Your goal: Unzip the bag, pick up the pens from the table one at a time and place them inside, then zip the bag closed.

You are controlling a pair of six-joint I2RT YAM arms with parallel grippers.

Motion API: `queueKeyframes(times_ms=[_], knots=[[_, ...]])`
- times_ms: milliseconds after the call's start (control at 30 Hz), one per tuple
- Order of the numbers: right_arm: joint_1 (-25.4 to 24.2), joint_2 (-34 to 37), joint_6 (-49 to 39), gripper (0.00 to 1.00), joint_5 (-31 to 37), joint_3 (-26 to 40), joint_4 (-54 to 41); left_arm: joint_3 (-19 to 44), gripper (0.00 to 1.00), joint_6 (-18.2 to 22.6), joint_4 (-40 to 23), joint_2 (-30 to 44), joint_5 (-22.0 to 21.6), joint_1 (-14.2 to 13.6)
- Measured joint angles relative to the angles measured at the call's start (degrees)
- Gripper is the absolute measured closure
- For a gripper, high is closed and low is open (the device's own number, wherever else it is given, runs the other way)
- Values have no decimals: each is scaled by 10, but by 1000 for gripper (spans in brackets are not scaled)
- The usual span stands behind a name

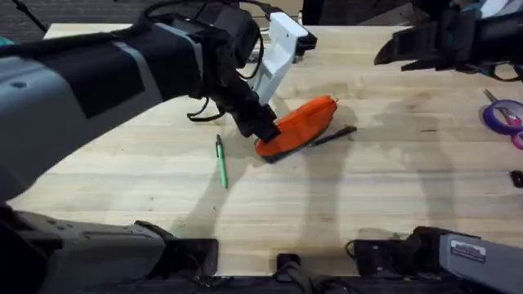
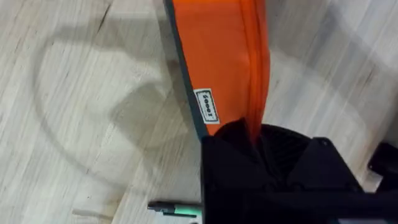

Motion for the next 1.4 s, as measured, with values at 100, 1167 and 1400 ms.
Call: queueKeyframes(times_ms=[100,1167,1400], knots=[[-32,21,-24,6,-39,0,-1,0,958,0,0,0,0,0],[-59,199,-253,5,-98,0,-60,0,958,0,0,0,0,0],[-59,199,-253,5,-99,0,-61,0,958,0,0,0,0,0]])
